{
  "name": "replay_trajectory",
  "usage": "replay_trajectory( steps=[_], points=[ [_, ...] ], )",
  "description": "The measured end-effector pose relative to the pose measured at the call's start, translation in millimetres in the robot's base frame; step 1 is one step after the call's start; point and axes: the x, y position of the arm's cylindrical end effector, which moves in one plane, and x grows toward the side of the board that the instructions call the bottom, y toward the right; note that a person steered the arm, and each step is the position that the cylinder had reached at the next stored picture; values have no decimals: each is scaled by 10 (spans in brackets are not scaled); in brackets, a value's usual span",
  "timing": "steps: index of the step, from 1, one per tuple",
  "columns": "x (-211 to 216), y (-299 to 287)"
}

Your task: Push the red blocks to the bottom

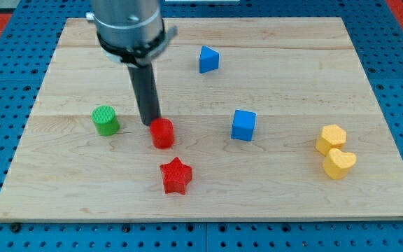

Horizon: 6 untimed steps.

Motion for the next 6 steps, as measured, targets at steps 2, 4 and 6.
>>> replay_trajectory(
  steps=[2, 4, 6],
  points=[
    [40, 110],
    [19, 315],
    [46, 301]
  ],
)
